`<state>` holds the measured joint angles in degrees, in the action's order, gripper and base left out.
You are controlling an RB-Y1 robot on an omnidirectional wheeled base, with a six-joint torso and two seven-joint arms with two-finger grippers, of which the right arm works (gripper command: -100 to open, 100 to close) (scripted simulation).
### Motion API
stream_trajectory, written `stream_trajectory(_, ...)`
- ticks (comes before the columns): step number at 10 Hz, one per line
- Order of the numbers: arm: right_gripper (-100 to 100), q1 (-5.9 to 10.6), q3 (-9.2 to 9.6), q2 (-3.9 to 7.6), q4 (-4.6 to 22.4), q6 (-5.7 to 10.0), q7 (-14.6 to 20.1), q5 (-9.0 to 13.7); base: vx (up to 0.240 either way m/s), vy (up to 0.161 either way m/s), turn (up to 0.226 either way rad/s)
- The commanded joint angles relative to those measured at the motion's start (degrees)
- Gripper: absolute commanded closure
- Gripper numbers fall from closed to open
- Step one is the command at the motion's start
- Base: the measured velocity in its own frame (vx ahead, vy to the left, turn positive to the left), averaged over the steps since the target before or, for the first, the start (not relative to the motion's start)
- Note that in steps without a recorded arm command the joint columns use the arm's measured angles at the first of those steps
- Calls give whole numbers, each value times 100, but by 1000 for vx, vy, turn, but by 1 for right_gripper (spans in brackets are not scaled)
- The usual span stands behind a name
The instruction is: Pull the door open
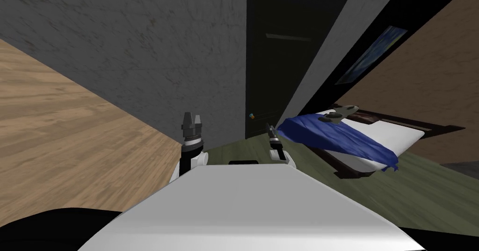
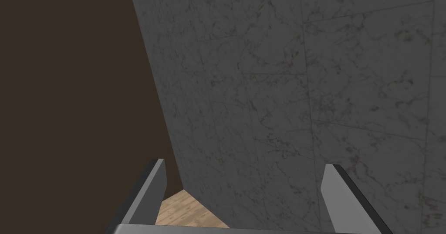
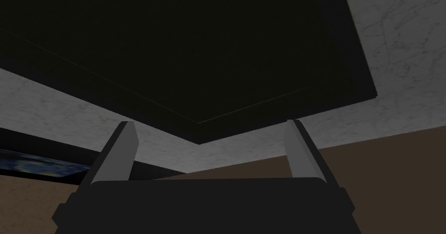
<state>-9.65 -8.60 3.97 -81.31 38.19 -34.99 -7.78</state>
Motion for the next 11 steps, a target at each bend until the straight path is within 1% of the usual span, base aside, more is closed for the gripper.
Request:
stream_trajectory(1, -100, 44, -4, -8, 122, 4, -163, -32, 34, -31, 38)
stream_trajectory(3, -100, 224, -47, 8, 547, 94, -545, -135, 55, -38, 103)
stream_trajectory(4, -100, 224, -47, 8, 588, 94, -606, -135, 50, -41, 40)
stream_trajectory(5, -100, 312, -68, 13, 810, 138, -823, -185, 48, -38, 74)
stream_trajectory(6, -100, 399, -89, 16, 968, 181, -962, -235, 62, -38, 101)
stream_trajectory(7, -100, 399, -89, 16, 1042, 181, -1038, -235, 49, -36, 37)
stream_trajectory(9, -100, 572, -131, 20, 1456, 267, -1406, -334, 66, -55, 100)
stream_trajectory(10, -100, 572, -131, 20, 1489, 267, -1464, -334, 47, -44, 49)
stream_trajectory(11, -100, 654, -151, 18, 1702, 309, -1666, -381, 50, -35, 55)
